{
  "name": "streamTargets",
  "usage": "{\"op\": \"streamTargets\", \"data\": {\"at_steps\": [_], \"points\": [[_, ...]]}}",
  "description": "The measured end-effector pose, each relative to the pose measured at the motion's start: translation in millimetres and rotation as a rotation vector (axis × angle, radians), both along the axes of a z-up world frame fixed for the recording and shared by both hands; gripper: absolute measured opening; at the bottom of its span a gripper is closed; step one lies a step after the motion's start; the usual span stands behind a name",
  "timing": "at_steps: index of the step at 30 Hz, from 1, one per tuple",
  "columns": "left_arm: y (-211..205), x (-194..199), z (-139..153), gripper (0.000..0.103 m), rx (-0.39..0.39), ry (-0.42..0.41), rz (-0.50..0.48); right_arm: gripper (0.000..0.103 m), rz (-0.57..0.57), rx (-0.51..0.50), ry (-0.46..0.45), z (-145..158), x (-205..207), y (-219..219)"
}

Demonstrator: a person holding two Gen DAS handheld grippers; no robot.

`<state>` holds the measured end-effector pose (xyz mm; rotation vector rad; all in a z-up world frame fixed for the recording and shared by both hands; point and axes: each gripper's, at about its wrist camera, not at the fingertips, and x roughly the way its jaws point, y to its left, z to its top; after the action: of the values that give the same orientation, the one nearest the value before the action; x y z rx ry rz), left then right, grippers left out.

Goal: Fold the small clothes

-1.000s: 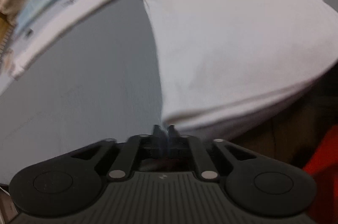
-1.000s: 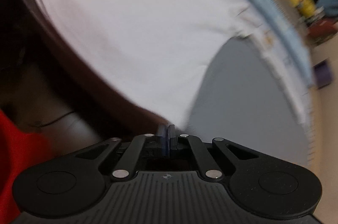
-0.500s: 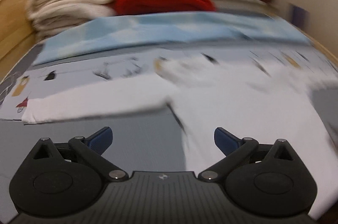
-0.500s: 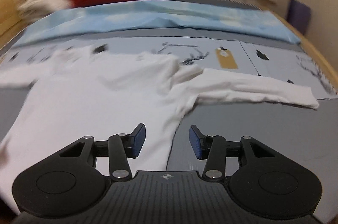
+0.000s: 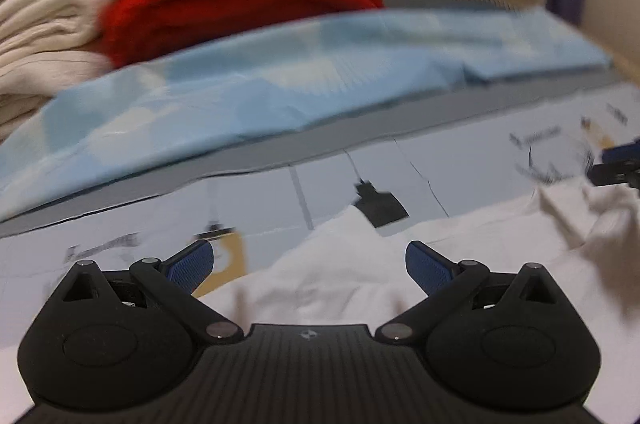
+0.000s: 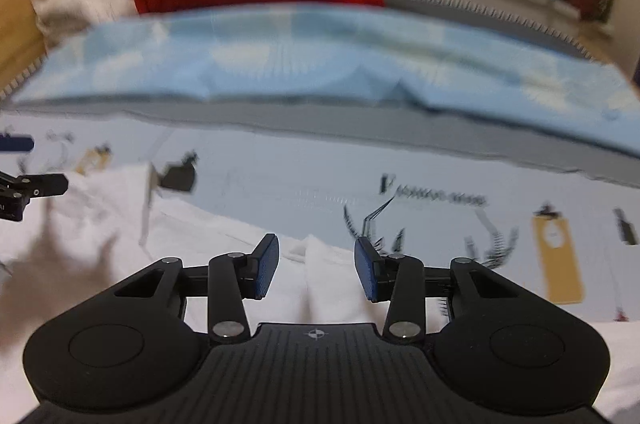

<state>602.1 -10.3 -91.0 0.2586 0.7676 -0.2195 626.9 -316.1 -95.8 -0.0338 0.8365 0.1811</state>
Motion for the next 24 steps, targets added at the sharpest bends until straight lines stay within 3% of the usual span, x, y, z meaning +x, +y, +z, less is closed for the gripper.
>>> {"op": "streamTargets", "data": {"at_steps": [5,6,7,9,11,14,17,19,20,24], "points": [[-15,30,-47,0.102,-0.014,0.071,0.010,0.042,-0.005,-0.162,0.105,-55,32,26],[-14,37,-57,0.102,-0.019,0.088,0.032,0.019,-0.019,-0.197,0.130,-62,37,27],[-12,40,-63,0.102,-0.023,0.094,0.061,0.004,-0.029,-0.226,0.131,-64,40,27],[-5,46,-73,0.101,-0.052,0.077,0.113,0.004,-0.029,-0.208,0.100,-54,44,24],[1,47,-75,0.098,-0.095,0.052,0.138,0.004,-0.038,-0.115,0.034,-35,47,14],[4,46,-72,0.098,-0.122,-0.019,0.171,0.004,-0.068,0.023,-0.049,-26,58,5],[5,48,-74,0.099,-0.124,-0.026,0.205,0.005,-0.111,0.070,-0.136,-46,61,4],[4,53,-77,0.099,-0.111,-0.007,0.221,0.023,-0.152,0.067,-0.069,-64,65,0],[5,53,-79,0.099,-0.094,-0.009,0.222,0.025,-0.162,0.085,-0.044,-65,65,-6],[9,44,-72,0.100,-0.095,-0.073,0.186,0.045,-0.185,0.280,-0.124,-42,32,-55]]}}
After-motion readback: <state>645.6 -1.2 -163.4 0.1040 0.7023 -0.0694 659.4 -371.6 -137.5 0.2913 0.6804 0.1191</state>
